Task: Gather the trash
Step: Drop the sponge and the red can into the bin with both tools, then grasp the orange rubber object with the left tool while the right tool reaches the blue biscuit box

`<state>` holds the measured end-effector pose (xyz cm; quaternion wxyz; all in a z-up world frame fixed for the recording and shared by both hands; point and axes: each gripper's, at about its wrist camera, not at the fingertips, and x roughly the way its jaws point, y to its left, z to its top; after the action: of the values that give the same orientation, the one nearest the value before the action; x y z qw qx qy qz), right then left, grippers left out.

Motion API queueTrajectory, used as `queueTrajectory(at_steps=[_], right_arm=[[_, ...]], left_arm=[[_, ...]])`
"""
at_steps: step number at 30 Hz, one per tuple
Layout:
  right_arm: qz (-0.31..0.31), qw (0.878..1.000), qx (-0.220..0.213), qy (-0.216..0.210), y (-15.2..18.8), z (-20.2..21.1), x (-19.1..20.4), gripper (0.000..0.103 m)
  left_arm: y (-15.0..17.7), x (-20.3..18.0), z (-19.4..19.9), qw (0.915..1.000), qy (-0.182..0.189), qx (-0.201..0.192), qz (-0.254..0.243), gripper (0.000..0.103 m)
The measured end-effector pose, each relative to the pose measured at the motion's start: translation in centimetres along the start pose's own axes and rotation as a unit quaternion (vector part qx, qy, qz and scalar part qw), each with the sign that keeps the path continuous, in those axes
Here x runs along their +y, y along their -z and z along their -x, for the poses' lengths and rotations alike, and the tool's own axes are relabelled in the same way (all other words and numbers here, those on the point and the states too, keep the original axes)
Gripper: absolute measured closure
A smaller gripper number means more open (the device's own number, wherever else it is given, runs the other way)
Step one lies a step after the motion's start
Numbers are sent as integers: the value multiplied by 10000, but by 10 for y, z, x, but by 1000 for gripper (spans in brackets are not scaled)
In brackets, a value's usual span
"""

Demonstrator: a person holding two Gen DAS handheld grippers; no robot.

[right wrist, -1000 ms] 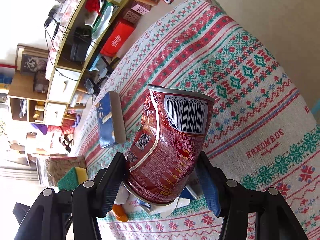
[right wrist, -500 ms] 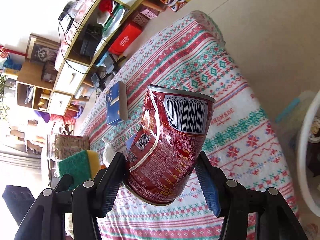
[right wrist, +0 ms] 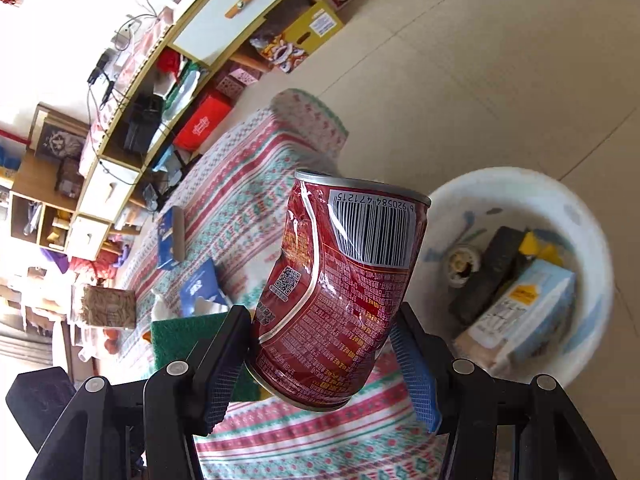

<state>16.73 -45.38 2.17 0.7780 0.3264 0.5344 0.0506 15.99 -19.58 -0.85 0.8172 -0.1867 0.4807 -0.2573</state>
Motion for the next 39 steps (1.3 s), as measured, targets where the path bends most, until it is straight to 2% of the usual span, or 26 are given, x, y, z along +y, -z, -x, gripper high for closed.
queueTrajectory(at_steps=[4,6,13,15,17,18,20,27,31,37,39], right_arm=[[-159,9989,83,424,-4,1,-27,41],[-258,9983,140,506,-5,1,-41,41],[-145,9943,209,1034,-7,0,-55,40],[6,9908,337,1308,-9,-7,-54,40],[18,9882,306,1499,-10,-8,-55,39],[23,9882,275,1506,-10,-5,-55,39],[29,9900,193,1400,-10,0,-54,36],[-25,9927,61,1201,-13,5,-47,35],[-68,9936,-130,1116,-15,11,-41,35],[47,9933,-90,1150,-14,2,-27,35],[75,9931,-82,1170,-14,-2,-23,35]], left_arm=[[7,-30,-38,9996,-22,242,-166,65],[10,-40,-54,9993,-40,318,-211,65],[17,-63,-103,9973,-266,420,-549,63],[15,-66,-118,9957,-200,568,-708,58],[12,-65,-126,9945,-329,690,-720,57],[12,-62,-125,9948,-347,684,-663,50],[11,-57,-120,9955,-322,659,-602,43],[5,-23,-78,9974,-423,488,-305,43],[-1,-1,-44,9974,-609,328,-208,43],[-9,36,7,9962,-869,76,8,43],[-11,51,22,9943,-1064,-18,84,43]])
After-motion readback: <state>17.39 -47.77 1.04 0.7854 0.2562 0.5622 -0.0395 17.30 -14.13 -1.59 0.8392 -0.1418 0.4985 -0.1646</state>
